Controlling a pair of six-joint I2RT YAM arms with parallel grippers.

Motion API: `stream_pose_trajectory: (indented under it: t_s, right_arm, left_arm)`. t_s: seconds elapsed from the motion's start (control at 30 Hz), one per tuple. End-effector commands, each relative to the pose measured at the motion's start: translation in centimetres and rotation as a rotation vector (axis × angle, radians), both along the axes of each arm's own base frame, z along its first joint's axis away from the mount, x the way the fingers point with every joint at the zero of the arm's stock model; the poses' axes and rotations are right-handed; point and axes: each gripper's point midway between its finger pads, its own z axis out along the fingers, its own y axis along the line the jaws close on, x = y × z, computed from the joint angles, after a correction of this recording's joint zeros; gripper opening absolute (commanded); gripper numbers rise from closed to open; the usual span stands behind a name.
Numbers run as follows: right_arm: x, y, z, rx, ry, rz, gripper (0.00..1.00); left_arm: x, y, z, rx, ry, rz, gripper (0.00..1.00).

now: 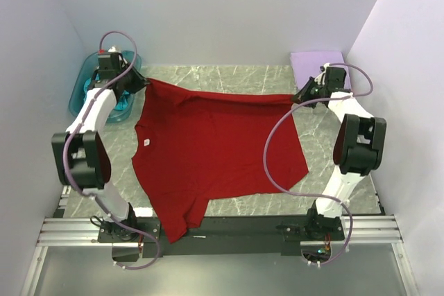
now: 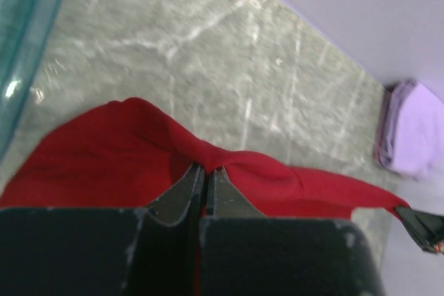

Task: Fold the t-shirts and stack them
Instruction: Fold the tshirt

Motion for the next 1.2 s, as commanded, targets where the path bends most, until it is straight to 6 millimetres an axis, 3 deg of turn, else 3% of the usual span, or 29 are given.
stream_pose_trajectory:
  t_s: [0.0, 0.2, 0.53, 0.83, 1.03, 1.17]
  right_arm:
    - [-1.3, -0.8, 3.2, -0.04, -0.044, -0.029, 0.0]
    - [-3.2, -1.1, 3.2, -0.071, -0.009, -0.054, 0.0]
    - [-6.0, -1.3, 1.7, -0.08, 0.071, -0.095, 0.0]
    - [-7.1, -2.0, 0.6, -0.111, 0.117, -0.132, 0.0]
    - [-8.1, -2.1, -1.6, -0.115, 0.177, -0.145, 0.0]
    - [-8.9, -2.0, -3.5, -0.113, 0.221, -0.144, 0.0]
  left_arm:
    - [-3.1, -0.9, 1.3, -0.035, 0.028, -0.026, 0.01]
    - [-7.0, -1.7, 1.3, -0.066, 0.081, -0.044, 0.01]
    - [-11.1, -2.0, 0.4, -0.118, 0.132, 0.004, 0.01]
    - [-14.5, -2.2, -0.1, -0.168, 0.168, 0.056, 0.01]
    - [-16.6, -2.3, -2.7, -0.177, 0.214, 0.076, 0.01]
    - [-18.1, -3.0, -5.5, -0.217, 0.268, 0.074, 0.01]
